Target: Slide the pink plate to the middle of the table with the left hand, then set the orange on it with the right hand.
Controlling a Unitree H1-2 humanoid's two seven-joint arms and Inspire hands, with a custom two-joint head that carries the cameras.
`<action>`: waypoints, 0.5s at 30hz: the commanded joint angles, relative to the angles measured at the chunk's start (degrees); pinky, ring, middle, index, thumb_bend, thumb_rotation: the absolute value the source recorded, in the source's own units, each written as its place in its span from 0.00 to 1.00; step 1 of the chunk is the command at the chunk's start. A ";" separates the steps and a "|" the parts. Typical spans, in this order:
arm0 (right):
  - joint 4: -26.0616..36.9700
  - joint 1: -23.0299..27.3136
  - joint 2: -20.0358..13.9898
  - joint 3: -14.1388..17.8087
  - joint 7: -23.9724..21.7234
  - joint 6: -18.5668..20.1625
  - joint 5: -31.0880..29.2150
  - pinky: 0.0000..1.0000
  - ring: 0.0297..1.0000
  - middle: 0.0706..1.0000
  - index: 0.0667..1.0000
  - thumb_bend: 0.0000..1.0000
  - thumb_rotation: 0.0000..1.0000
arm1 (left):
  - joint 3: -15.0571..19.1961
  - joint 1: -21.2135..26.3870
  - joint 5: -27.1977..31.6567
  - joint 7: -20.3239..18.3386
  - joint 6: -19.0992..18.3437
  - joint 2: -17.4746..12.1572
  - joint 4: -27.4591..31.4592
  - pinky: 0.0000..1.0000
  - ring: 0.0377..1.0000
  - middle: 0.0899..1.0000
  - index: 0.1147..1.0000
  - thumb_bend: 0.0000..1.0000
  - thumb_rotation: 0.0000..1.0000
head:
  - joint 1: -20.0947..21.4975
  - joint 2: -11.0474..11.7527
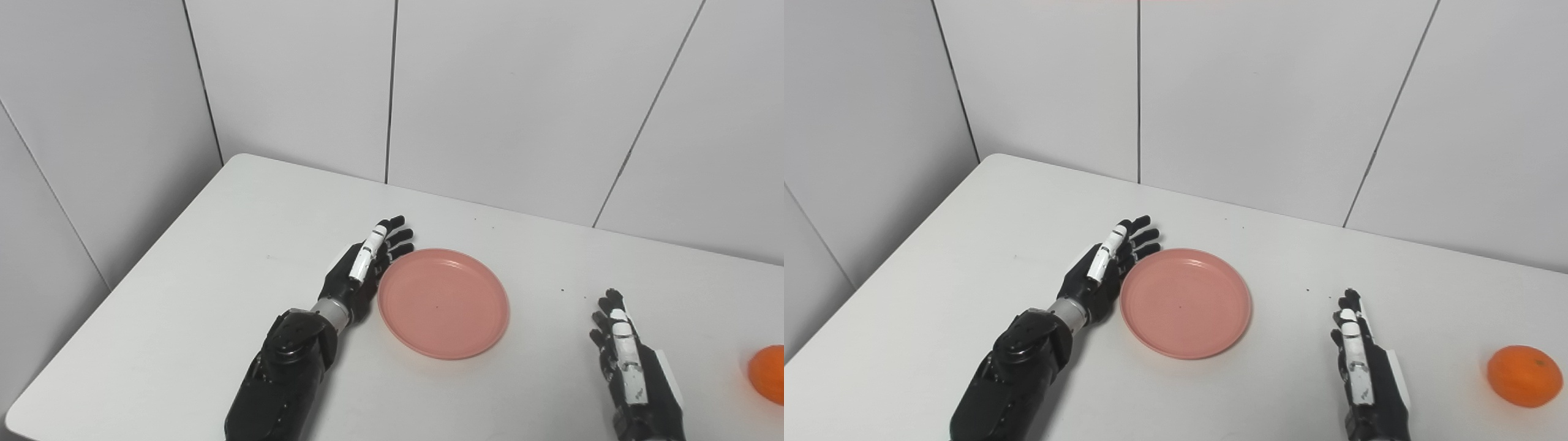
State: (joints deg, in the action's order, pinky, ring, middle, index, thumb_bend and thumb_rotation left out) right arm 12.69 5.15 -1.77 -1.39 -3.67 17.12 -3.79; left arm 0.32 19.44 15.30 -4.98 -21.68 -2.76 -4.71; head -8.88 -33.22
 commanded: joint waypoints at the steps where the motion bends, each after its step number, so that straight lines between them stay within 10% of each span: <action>1: 2.40 1.29 0.52 -0.09 0.38 1.05 0.12 1.00 0.99 1.00 1.00 0.26 1.00 | -1.16 0.45 0.00 -1.14 -1.38 1.21 0.37 0.89 0.90 0.91 0.91 0.35 1.00 | 0.43 -0.23; 15: 2.64 1.59 2.44 -0.36 1.14 1.33 0.79 1.00 0.99 1.00 1.00 0.27 1.00 | -3.68 -0.51 -1.61 -1.29 0.38 3.72 0.90 0.90 0.92 0.93 0.92 0.37 1.00 | 4.94 -1.49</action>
State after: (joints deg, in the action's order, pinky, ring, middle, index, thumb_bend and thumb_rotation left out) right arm 13.18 5.20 0.35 -1.62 -3.00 19.35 -3.33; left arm -2.45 19.06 14.19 -5.51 -21.36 -0.11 -4.59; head -4.48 -34.54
